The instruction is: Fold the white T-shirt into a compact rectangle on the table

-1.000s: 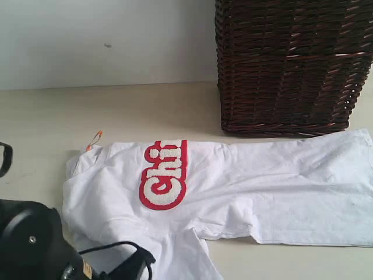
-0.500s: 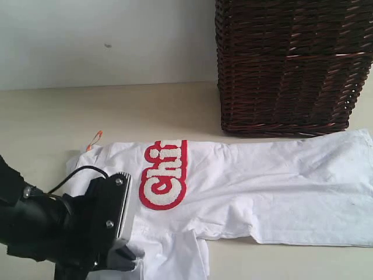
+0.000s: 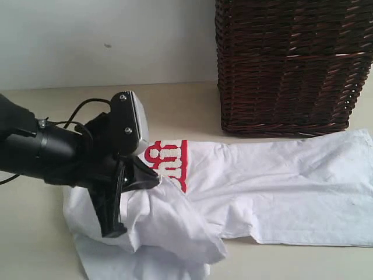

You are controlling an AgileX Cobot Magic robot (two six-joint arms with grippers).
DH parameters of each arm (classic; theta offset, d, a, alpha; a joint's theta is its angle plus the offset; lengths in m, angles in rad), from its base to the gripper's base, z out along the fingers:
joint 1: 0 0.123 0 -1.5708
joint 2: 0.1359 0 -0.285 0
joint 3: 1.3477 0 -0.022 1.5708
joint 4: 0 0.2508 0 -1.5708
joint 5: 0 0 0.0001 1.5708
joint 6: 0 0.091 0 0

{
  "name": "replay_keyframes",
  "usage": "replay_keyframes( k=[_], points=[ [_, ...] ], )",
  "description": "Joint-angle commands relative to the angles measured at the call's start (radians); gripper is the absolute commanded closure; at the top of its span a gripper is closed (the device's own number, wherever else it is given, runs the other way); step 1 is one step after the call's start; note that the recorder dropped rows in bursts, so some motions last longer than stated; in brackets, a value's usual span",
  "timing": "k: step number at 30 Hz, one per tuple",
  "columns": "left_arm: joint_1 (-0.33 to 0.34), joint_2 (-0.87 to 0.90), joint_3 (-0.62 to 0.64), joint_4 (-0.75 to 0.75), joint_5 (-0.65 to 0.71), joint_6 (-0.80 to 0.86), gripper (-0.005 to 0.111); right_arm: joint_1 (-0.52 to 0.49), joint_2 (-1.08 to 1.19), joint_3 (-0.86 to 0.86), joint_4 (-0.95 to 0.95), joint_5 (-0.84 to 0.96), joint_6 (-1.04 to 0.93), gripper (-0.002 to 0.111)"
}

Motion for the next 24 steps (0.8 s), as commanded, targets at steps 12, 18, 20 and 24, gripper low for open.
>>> replay_keyframes(
  k=[12,18,20,24],
  points=[
    [0.014,0.115,-0.144,-0.020,-0.234,-0.072,0.107,0.001,-0.004,0.005,0.003,0.002,-0.003,0.108],
    [0.019,0.144,-0.189,-0.016,-0.232,-0.072,0.107,0.001,-0.004,0.005,0.003,0.002,-0.003,0.108],
    [0.033,0.165,-0.189,-0.016,-0.218,-0.072,0.107,0.001,-0.004,0.005,0.003,0.002,-0.003,0.108],
    [0.069,0.221,-0.189,-0.022,-0.263,-0.072,0.107,0.001,-0.004,0.005,0.003,0.002,-0.003,0.108]
  ],
)
